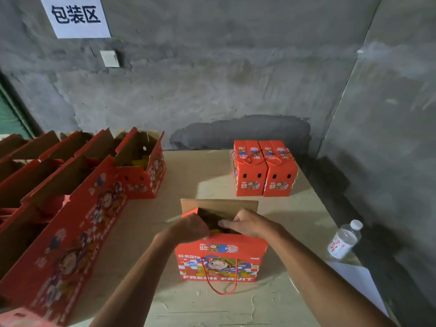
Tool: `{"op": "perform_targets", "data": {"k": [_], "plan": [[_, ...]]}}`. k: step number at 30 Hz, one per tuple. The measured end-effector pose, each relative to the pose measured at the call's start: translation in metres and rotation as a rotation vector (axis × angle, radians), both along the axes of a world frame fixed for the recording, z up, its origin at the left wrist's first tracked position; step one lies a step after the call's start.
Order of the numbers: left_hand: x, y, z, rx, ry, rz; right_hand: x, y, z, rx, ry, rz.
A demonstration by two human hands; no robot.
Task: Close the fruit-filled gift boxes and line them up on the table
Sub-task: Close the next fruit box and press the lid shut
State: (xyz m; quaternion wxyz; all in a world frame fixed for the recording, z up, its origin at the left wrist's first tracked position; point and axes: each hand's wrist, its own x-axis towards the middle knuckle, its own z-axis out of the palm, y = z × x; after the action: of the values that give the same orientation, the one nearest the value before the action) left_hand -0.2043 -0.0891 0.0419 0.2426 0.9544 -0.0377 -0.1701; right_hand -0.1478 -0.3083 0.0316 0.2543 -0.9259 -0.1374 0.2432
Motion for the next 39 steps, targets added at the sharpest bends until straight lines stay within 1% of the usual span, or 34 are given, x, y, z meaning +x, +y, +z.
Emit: {"op": "perform_targets", "data": {"k": [1,3,5,7,9,14,15,17,20,23,26,28,30,32,34,36,38,39], "plan": [[0.002,0.002,-0.001,0.01,0.05,-0.012,0.001,-0.004,-0.003,0.017,0.01,-0.016],[0.007,0.007,-0.002,-0.004,0.086,0.003,0.004,-0.013,-0.012,0.031,0.056,-0.03],[0.015,0.011,-0.01,-0.123,0.1,0.109,0.006,-0.023,-0.022,0.055,0.125,-0.061],[0.019,0.011,-0.013,-0.132,0.111,0.189,0.008,-0.03,-0.031,0.126,0.169,-0.118],[0.022,0.012,-0.018,-0.003,0.094,0.15,0.009,-0.032,-0.038,0.154,0.175,-0.152],[0.023,0.019,-0.031,0.248,0.059,0.08,0.011,-0.028,-0.044,0.085,0.174,-0.176],[0.021,0.019,-0.034,0.285,0.051,0.078,0.011,-0.027,-0.044,0.061,0.173,-0.171],[0.016,0.019,-0.039,0.286,0.012,0.111,0.009,-0.026,-0.042,0.036,0.136,-0.175],[0.007,0.019,-0.047,0.173,-0.124,0.279,0.005,-0.026,-0.046,0.018,0.002,-0.202],[0.0,0.017,-0.052,0.054,-0.226,0.392,0.002,-0.028,-0.048,0.02,0.0,-0.239],[-0.003,0.017,-0.058,-0.024,-0.264,0.391,0.0,-0.028,-0.049,0.024,0.028,-0.248],[-0.004,0.018,-0.061,-0.048,-0.3,0.436,-0.002,-0.027,-0.05,0.022,0.025,-0.236],[-0.004,0.021,-0.065,-0.12,-0.31,0.515,-0.005,-0.027,-0.052,-0.004,-0.048,-0.244],[-0.006,0.023,-0.068,-0.234,-0.263,0.57,-0.009,-0.027,-0.053,-0.005,-0.144,-0.279],[-0.01,0.026,-0.069,-0.356,-0.227,0.628,-0.013,-0.026,-0.051,0.026,-0.225,-0.335],[-0.014,0.029,-0.071,-0.489,-0.24,0.693,-0.016,-0.023,-0.048,0.053,-0.285,-0.449],[-0.021,0.028,-0.074,-0.629,-0.268,0.738,-0.018,-0.022,-0.046,0.121,-0.29,-0.6],[-0.025,0.027,-0.075,-0.686,-0.271,0.76,-0.019,-0.023,-0.047,0.19,-0.271,-0.675]]}}
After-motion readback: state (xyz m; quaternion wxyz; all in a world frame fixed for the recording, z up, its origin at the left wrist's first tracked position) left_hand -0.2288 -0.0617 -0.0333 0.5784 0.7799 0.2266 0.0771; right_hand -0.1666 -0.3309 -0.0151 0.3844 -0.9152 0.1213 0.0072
